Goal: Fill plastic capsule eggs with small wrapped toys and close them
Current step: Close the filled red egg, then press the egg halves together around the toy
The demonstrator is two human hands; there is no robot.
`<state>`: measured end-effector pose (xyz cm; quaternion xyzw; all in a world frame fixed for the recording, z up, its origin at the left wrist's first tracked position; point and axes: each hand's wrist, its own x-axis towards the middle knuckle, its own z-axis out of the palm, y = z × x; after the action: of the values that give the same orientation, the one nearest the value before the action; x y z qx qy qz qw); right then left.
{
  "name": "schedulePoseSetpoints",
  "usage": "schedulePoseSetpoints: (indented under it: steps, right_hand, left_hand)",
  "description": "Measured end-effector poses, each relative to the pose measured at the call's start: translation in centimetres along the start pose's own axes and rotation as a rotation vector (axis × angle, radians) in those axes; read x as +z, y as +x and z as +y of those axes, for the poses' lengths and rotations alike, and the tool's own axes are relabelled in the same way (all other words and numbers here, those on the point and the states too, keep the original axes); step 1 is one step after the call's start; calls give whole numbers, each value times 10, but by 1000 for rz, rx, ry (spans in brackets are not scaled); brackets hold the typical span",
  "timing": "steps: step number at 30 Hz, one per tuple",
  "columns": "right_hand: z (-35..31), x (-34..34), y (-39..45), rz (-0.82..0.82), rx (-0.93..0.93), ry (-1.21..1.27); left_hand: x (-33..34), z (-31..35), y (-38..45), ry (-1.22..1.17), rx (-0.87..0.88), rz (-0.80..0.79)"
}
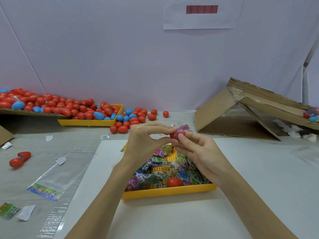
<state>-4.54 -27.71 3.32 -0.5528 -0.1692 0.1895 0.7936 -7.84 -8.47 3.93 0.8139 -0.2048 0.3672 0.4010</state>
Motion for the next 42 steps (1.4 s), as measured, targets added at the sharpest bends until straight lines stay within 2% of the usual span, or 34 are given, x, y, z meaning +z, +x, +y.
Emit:
schedulePoseSetpoints:
  steps: [4, 7, 12, 14, 15, 18, 21, 24, 27, 30, 33, 37, 42]
  right_hand:
    - [-2, 1, -2, 8, 0, 3]
    - [-12, 1, 0, 94, -79, -186]
    - [-67, -30, 40, 445, -586, -816]
    - [-95, -54, 64, 609, -712, -1064]
    - [-105, -67, 76, 671, -699, -1174]
    - [-115, -102, 102, 807, -492, -1498]
    - [-101, -108, 108, 846, -397, -1700]
    - [-74, -89, 107, 727, -511, -1784]
    - [-38, -59, 116, 444, -570, -1704]
    - [-10, -37, 140, 138, -423, -1598]
    - [10, -20, 173, -52, -248, -1641]
    - [29, -6, 215, -138, -117, -1741]
    - [46, -22, 248, -75, -103, -1739]
  left_hand:
    - [3, 2, 1, 24, 15, 19]
    - [6, 1, 2, 46, 9, -22]
    - [7, -5, 3, 121, -31, -5]
    - [4, -7, 2, 185, -50, -35]
    - [3, -8, 1, 233, -82, -58]
    - [1, -14, -4, 410, -206, -99]
    - [-3, -20, -7, 505, -298, -107]
    - [-7, -27, -8, 563, -380, -122]
    - [-8, -31, -10, 598, -441, -130]
    - [-9, -34, -13, 630, -485, -162]
    - [-10, -38, -14, 642, -524, -183]
    - [-8, -43, -15, 672, -539, -190]
    - [-7, -44, -16, 680, -532, -172]
